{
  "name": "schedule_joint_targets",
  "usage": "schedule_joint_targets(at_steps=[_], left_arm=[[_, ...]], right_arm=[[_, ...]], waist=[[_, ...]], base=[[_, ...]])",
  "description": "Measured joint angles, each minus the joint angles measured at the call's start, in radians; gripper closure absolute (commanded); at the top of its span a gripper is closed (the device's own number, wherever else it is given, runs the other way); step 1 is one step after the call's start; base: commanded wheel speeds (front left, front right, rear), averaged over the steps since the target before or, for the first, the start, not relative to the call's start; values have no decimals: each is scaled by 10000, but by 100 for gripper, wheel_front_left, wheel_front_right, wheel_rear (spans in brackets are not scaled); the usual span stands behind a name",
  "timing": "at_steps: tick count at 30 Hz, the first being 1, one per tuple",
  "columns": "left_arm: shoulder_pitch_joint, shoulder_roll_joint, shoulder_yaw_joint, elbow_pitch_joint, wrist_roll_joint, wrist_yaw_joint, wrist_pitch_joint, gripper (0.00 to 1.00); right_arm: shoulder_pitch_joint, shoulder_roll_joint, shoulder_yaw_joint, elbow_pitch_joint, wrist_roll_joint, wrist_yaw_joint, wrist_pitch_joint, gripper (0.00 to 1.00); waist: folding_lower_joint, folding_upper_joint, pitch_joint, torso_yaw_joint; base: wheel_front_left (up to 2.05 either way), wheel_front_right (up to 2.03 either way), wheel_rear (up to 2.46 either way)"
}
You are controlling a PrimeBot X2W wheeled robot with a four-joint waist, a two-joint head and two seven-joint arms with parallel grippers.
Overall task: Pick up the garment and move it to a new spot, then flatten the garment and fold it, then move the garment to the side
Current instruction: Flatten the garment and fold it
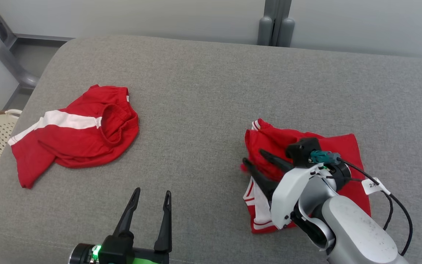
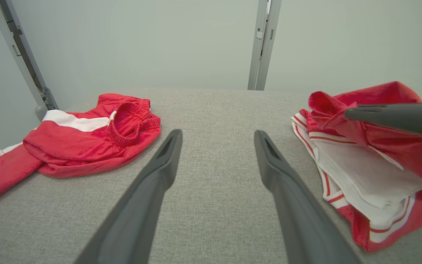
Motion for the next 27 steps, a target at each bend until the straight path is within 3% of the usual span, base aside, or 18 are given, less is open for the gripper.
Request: schedule_joint_targets(at_steps=[5, 9, 20, 27], left_arm=[[-13, 0, 29, 56, -8, 23, 0, 0], [-9, 0, 140, 25, -4, 40, 0, 0], [65, 0, 721, -313, 21, 353, 0, 0], [346, 2, 1037, -458, 12, 481, -2, 0]], right_arm=[[-60, 117, 134, -412, 621, 0, -414, 0], [-232, -125, -445, -918, 639, 0, -1419, 0], [510, -911, -1927, 82, -779, -8, -4069, 0], [1303, -721, -2374, 424, -1172, -8, -4692, 0]], waist=[[0, 0, -84, -79], [0, 0, -171, -300], [0, 0, -404, -1274], [0, 0, -667, -1969]], base=[[0, 0, 0], [0, 0, 0], [0, 0, 0], [0, 0, 0]])
